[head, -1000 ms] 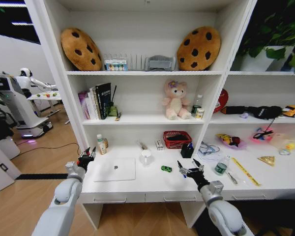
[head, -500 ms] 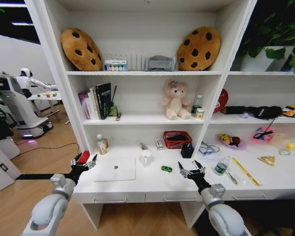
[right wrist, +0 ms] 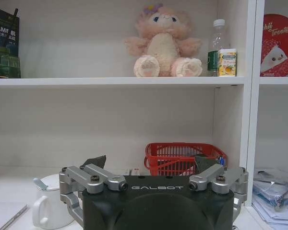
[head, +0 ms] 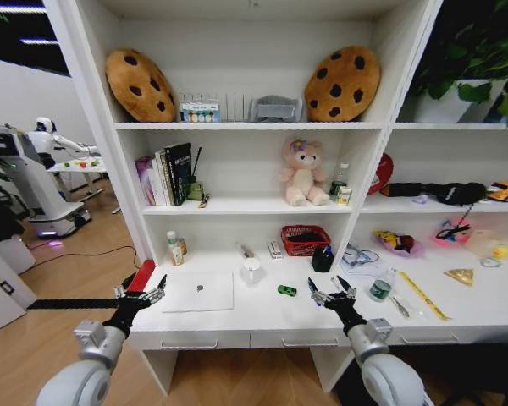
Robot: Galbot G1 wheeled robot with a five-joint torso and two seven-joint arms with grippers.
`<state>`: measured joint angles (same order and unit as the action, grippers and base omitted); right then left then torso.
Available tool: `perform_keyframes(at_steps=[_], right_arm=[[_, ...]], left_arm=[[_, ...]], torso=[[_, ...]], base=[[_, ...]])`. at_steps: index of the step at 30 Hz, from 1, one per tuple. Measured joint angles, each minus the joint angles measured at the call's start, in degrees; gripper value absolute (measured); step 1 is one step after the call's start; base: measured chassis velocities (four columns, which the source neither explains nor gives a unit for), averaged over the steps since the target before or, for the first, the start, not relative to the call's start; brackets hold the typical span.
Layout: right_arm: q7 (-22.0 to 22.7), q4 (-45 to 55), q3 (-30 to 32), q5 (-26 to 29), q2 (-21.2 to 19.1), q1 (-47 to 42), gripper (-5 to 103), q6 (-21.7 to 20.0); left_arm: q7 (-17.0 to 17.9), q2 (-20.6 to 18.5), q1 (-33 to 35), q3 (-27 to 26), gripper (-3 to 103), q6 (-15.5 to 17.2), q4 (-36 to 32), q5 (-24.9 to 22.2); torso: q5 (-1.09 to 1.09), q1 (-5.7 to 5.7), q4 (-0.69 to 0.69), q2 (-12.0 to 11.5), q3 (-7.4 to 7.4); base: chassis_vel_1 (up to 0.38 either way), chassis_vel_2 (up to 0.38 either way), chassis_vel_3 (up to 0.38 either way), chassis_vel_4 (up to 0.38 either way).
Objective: Organize the objects on the table.
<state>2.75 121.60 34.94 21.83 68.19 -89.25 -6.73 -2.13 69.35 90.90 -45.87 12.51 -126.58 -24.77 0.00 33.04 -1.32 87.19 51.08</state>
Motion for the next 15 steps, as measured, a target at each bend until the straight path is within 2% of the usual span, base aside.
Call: perform_keyframes(at_steps=[8,15], right_arm=[[0.7,1.3,0.0,-1.0,0.8,-0.7,100,0.0],[2.4,4.9,0.8,-4.6,3.0,-3.7,100,0.3]], left_arm=[[0.1,0.0,-0.2,0.1,100,0.1,0.1,0.1],[0.1,0.0,-0.3,0.1,100,0.1,0.2,0.1]], torso=[[0.00,0.00,0.00,0.0,0.00],[-0.01,0.00,0.00,0.0,0.00]], base=[[0.000,0.000,0.000,0.000],[0.000,0.000,0.000,0.000]])
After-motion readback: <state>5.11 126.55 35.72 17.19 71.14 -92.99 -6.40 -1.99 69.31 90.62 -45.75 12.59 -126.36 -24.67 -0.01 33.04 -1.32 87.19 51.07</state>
